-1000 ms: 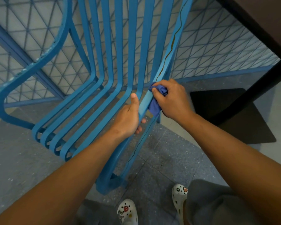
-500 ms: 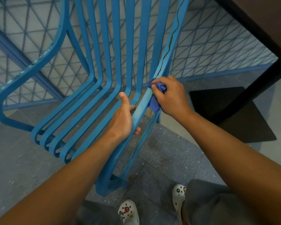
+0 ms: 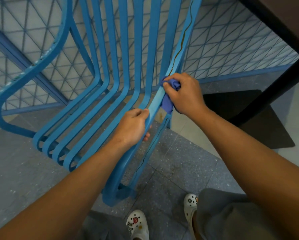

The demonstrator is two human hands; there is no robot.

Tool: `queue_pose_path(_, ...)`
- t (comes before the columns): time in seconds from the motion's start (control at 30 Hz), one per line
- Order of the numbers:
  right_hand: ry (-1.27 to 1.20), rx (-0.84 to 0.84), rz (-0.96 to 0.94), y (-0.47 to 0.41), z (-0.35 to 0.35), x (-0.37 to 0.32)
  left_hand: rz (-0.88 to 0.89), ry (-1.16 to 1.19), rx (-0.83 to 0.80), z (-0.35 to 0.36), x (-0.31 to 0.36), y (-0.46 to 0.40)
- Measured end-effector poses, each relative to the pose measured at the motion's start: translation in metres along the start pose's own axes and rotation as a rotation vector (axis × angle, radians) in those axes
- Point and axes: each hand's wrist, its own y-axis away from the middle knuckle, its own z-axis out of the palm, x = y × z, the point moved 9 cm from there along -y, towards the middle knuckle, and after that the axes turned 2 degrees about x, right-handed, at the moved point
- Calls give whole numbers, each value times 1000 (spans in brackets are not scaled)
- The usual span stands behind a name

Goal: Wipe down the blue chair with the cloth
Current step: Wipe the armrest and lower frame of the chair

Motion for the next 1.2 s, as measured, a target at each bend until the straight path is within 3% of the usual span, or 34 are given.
queue_pose_path(0.27, -54, -130, -95, 48, 18, -14, 15, -15, -15, 1, 0, -2)
queue_pose_path(0.53, -45, -10, 42, -6, -1, 8, 77, -60, 24, -2, 3, -2)
queue_pose_path(0.9, -83, -61, -72, 34, 10, -5, 127, -36, -4, 1, 4, -5)
queue_pose_path(1.2, -95, 11, 42, 6, 2, 4, 120, -36, -2, 0, 2, -5)
